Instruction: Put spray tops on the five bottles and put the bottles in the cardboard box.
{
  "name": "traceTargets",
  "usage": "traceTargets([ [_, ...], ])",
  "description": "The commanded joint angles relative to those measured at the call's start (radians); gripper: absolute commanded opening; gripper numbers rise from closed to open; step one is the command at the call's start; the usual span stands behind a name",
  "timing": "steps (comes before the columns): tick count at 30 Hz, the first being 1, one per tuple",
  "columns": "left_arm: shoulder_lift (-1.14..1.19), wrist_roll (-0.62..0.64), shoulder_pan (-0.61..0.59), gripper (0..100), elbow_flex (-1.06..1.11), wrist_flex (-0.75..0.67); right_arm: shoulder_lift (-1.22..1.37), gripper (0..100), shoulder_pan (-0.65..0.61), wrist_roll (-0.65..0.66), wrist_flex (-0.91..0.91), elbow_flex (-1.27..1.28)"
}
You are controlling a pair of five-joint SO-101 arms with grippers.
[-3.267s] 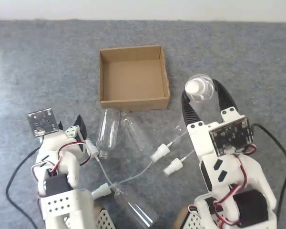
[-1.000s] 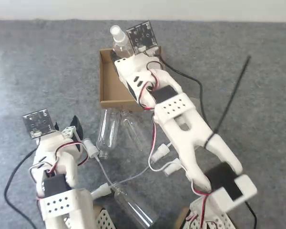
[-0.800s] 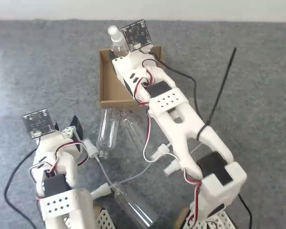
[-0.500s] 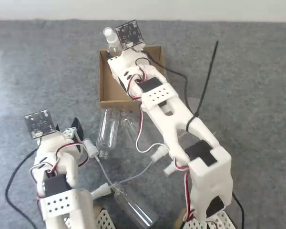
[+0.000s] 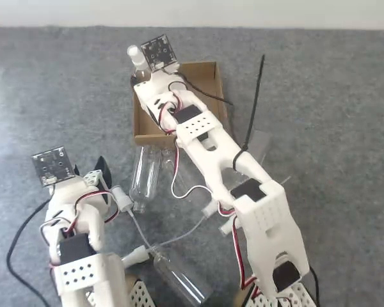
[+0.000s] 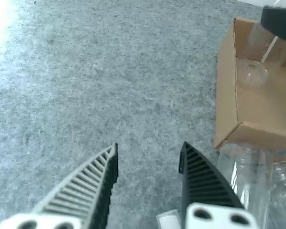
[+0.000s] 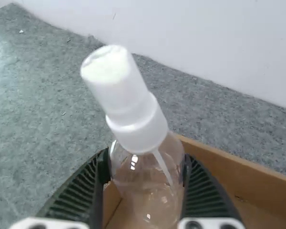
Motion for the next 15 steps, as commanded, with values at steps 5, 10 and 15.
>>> traceTargets([
  [5, -0.012, -0.008, 0.002, 20, -0.012, -0.028, 0.048, 7.7, -0.008, -0.011, -0.028, -0.146],
  [10, -0.012, -0.008, 0.002, 20, -0.012, -0.028, 0.099, 7.7, -0.008, -0.011, -0.039, -0.192],
  [15, -0.012, -0.008, 0.002, 20, -0.012, -0.028, 0.171, 7.7, 0.002, -0.094, -0.159, -0.206],
])
